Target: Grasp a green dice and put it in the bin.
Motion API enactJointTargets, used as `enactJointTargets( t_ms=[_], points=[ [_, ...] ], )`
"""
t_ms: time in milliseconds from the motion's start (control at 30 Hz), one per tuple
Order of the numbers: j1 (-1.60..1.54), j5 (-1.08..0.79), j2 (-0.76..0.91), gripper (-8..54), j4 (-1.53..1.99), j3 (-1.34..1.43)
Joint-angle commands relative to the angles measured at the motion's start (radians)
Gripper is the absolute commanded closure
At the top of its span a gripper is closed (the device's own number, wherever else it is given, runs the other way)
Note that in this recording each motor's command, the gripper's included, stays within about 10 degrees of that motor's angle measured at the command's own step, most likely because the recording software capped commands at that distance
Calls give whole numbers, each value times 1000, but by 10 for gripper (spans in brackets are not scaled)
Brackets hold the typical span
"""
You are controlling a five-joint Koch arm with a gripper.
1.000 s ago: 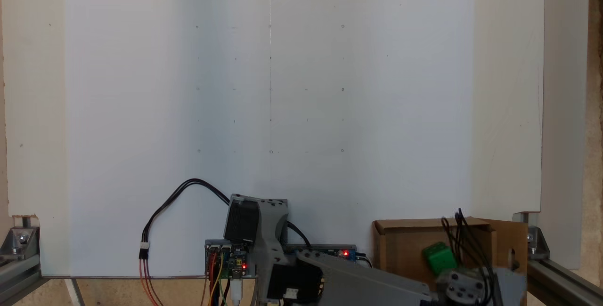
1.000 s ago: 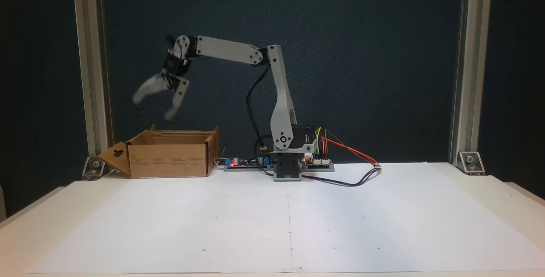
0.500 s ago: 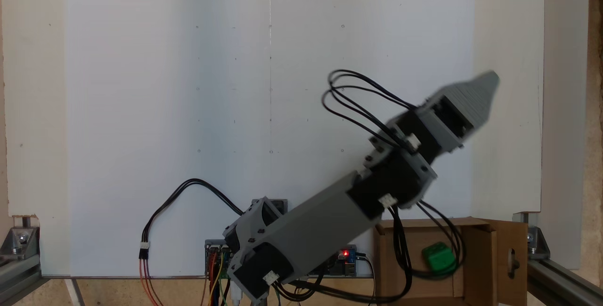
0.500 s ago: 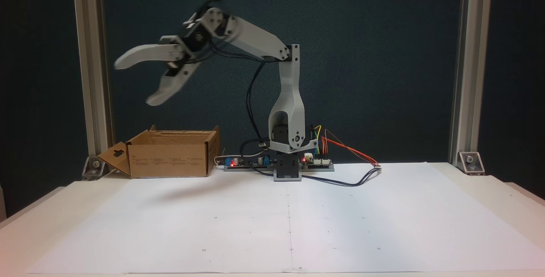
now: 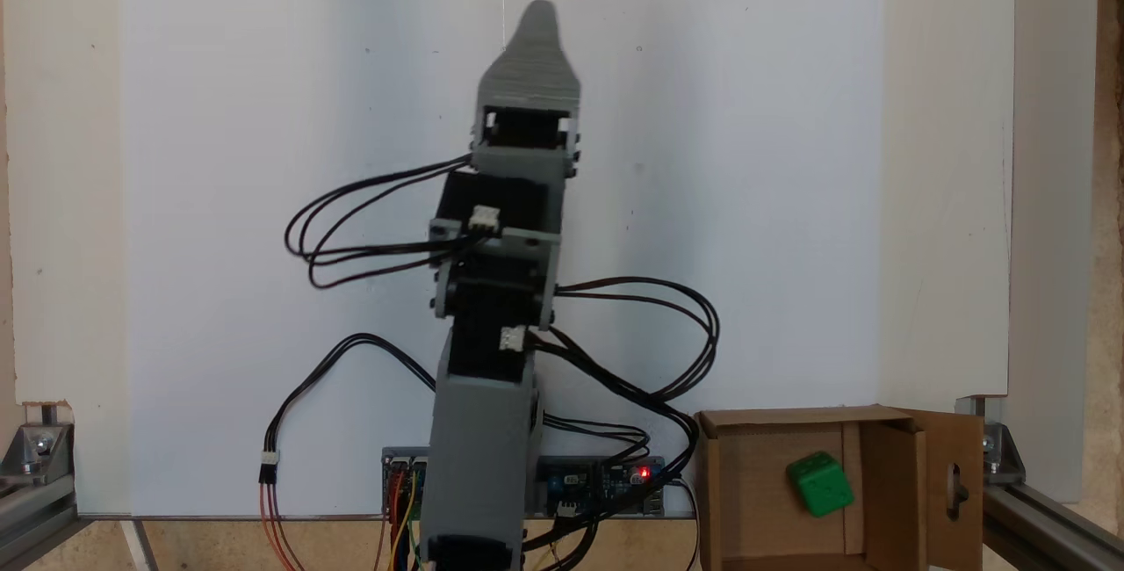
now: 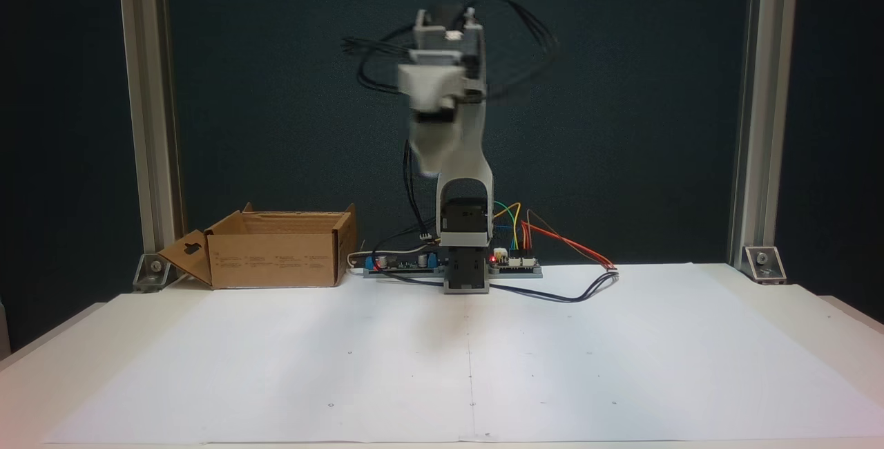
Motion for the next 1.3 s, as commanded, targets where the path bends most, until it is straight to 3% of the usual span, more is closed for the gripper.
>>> enactJointTargets(
  t_ms=[0,467,1267],
  points=[
    [-43,34,61,22,-37,52],
    [-32,32,468,-2,-613,871],
    [52,35,546,22,-1650,1365]
  ],
)
